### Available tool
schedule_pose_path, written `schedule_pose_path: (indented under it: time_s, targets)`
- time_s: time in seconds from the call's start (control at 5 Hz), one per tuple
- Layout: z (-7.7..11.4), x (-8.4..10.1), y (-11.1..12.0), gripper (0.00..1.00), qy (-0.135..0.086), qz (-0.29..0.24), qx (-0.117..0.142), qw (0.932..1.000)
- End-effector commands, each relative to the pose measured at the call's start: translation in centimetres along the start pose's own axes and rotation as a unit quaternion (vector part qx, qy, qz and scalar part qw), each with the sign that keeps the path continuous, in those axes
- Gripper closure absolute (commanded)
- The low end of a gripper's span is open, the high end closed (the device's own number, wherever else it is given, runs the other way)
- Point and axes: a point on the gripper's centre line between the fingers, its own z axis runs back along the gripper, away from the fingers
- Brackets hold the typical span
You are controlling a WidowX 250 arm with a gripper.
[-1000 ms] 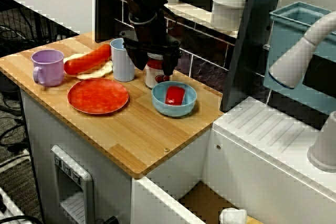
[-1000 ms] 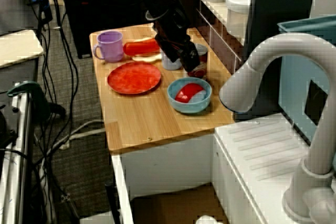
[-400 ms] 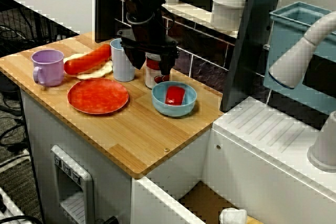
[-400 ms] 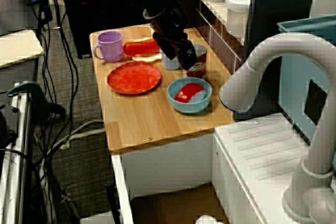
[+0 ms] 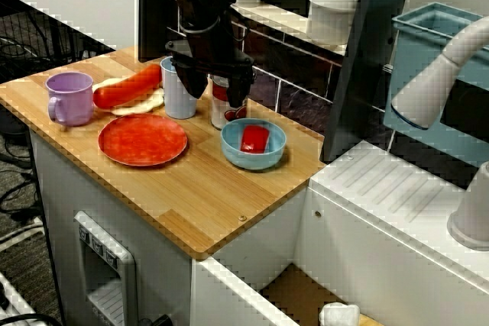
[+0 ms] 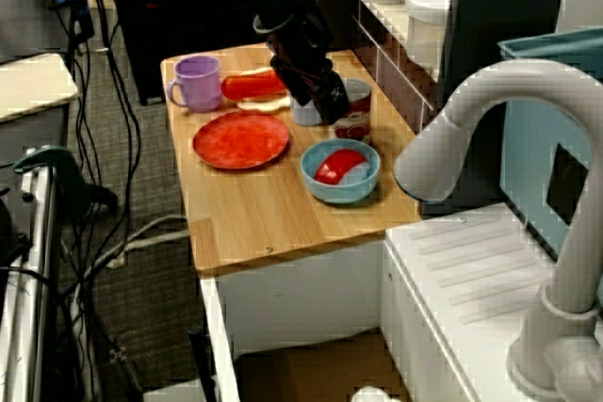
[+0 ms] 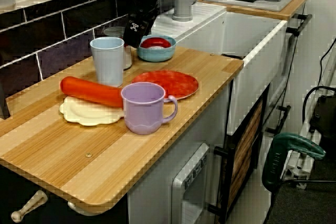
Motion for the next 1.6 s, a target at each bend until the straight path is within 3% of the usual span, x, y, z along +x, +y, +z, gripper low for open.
schedule_pose_path:
  time_s: [0.0,0.4,1.4]
  targets:
    - [2.1,1.2,0.4,0.0,-0.039,0.001,-0.003,0.9992]
    - [1.7,1.9,0.5,0.0,-0.045,0.006,0.002,0.999]
    - [0.3,2.6,0.4,0.0,-0.034,0.041,0.007,0.9986]
